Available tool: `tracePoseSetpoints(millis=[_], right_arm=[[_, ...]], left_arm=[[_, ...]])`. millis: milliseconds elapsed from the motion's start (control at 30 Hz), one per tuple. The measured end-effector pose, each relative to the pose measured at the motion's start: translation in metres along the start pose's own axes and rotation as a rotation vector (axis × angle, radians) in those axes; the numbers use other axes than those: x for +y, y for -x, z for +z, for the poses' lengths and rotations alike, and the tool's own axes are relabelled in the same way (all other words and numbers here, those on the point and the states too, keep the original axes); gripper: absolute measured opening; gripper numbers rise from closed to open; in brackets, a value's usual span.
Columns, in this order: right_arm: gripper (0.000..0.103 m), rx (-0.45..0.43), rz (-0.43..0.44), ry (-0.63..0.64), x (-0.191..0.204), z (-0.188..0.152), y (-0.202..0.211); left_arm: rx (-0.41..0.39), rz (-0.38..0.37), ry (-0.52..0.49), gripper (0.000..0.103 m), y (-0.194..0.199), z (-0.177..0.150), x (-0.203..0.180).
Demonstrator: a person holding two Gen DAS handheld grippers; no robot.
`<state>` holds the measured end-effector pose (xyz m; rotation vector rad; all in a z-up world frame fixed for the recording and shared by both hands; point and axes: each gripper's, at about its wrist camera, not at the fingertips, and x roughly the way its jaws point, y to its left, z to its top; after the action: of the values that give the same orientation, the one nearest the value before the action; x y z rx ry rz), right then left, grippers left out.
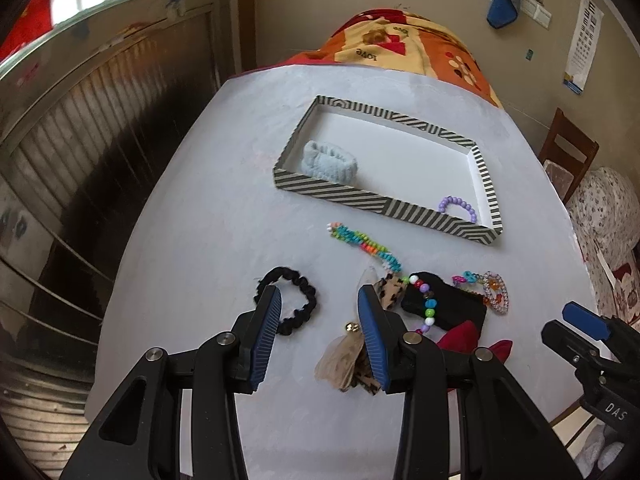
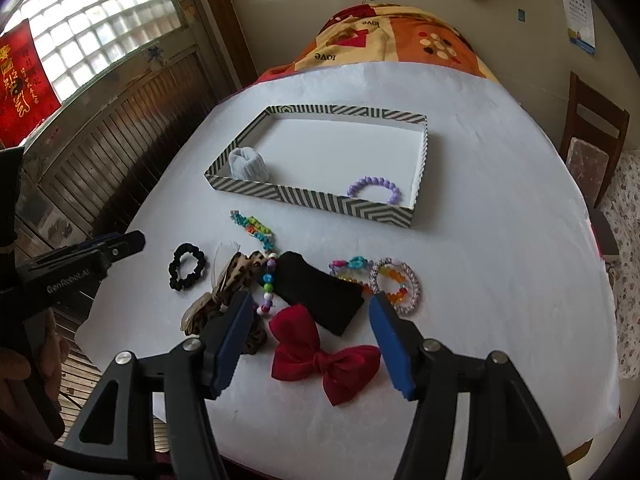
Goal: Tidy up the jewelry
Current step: 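Withdraw both open tools from the tray back over the table, then grasp the black scrunchie with the left tool while the right tool grasps the silver-pink beaded bracelet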
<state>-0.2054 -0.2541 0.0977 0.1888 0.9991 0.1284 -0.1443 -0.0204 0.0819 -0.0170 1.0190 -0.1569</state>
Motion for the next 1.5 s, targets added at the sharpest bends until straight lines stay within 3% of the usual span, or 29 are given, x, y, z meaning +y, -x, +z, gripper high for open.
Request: tracePoseSetpoints(millis=[1200, 1367, 1500], right_arm=[[0.065, 0.054, 0.004, -0.003, -0.007, 0.004, -0.022], [0.065, 0.061, -0.012, -0.019, -0.019, 0.004, -0.028], [0.065, 0.076, -0.042, -0.055, -0.04, 0.0, -0.033]], left_arm=[[0.052, 0.036, 0.021, 0.028, -0.019, 0.002, 0.016], [0.111, -0.019, 0.11, 0.028, -0.03, 0.008, 0.041], [0.129, -0.005, 0.177, 0.029, -0.038, 0.011, 0.067]])
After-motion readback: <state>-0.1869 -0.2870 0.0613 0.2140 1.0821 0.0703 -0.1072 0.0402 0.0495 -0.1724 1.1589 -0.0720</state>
